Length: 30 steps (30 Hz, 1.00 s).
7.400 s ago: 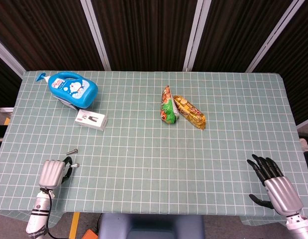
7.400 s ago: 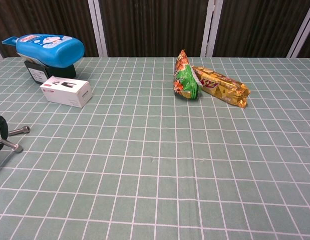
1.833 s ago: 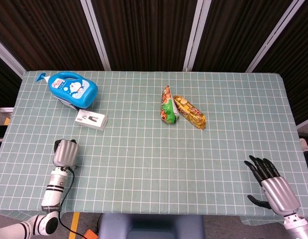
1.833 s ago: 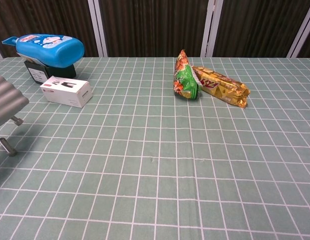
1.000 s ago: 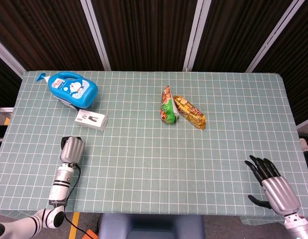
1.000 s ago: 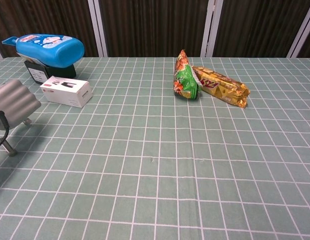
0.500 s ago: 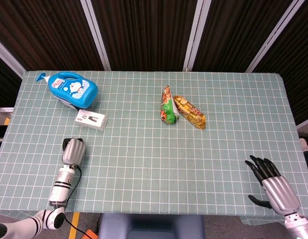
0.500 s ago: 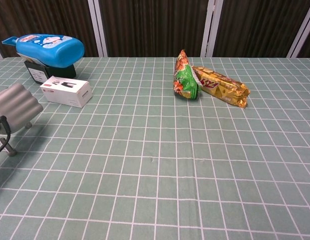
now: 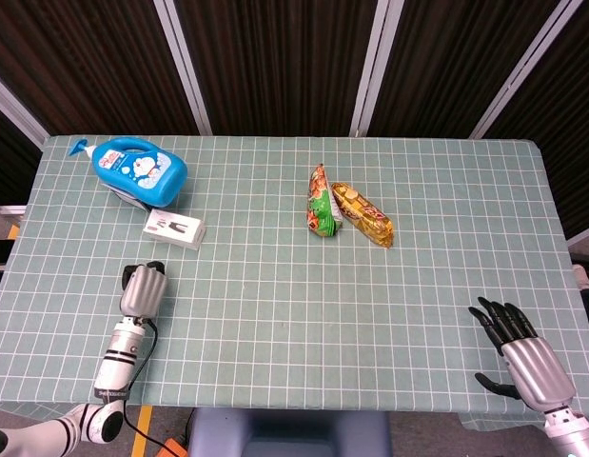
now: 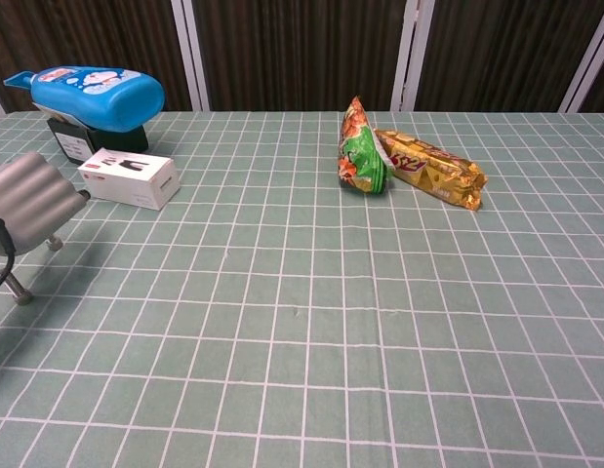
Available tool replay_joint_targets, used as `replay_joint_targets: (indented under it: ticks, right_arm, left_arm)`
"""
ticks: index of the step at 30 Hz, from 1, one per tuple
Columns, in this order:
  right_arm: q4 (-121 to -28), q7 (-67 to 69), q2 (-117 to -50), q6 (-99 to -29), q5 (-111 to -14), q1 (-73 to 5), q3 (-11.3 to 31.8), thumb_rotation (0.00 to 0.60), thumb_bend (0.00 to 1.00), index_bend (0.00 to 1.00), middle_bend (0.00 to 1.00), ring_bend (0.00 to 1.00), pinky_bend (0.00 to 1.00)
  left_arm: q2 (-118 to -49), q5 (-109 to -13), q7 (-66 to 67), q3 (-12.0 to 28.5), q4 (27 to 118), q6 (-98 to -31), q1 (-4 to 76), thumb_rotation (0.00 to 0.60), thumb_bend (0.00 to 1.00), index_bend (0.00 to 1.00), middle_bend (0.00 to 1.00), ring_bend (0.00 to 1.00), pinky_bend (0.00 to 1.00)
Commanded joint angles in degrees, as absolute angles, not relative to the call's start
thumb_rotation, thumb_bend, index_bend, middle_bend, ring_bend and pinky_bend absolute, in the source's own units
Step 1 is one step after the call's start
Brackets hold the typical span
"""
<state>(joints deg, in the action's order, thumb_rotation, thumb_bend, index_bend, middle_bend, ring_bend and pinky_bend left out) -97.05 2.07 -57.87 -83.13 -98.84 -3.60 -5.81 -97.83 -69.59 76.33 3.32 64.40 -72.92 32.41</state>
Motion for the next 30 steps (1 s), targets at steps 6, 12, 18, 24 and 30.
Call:
replay_joint_targets:
  ticks: [6, 12, 18, 24, 30]
  right_arm:
    - [-97.0, 2.39, -57.64, -83.71, -99.48, -3.39, -6.01, 0.6, 0.27, 0.0, 0.0, 0.0, 0.0]
    - [-97.19, 2.0, -57.61, -83.43, -100.39, -3.34, -6.68, 0.6, 0.27, 0.0, 0.0, 0.0, 0.0]
    - [-97.43, 1.78, -57.33, -84.36, -101.07, -2.77, -7.06, 0.6, 0.27, 0.0, 0.0, 0.0, 0.0]
    - [-97.52, 0.04, -57.95, -82.83, -100.78, -3.1, -7.19, 0.6, 0.27, 0.0, 0.0, 0.0, 0.0]
    - [-97.75, -0.61, -58.12, -82.38, -100.2, -3.15, -7.05, 0.6, 0.27, 0.0, 0.0, 0.0, 0.0]
  left_arm:
    - [-80.46, -71.14, 59.15, 1.72, 93.2, -78.07, 25.06, 0.6, 0.4, 0.07, 0.58, 0.62, 0.76]
    - [-66.02, -90.59, -3.35, -5.66, 103.37, -78.54, 18.19, 0.6, 0.39, 0.0, 0.02, 0.01, 0.16]
    - [-68.17, -102.0, -32.46, -9.7, 83.01, -94.56, 10.97, 0.6, 0.38, 0.0, 0.0, 0.0, 0.06]
    - [-68.61, -99.16, -24.06, -7.62, 80.18, -94.2, 9.46, 0.6, 0.38, 0.0, 0.0, 0.0, 0.05]
    - [-68.82, -98.79, -18.51, -7.1, 80.83, -92.74, 9.08, 0.6, 0.38, 0.0, 0.0, 0.0, 0.05]
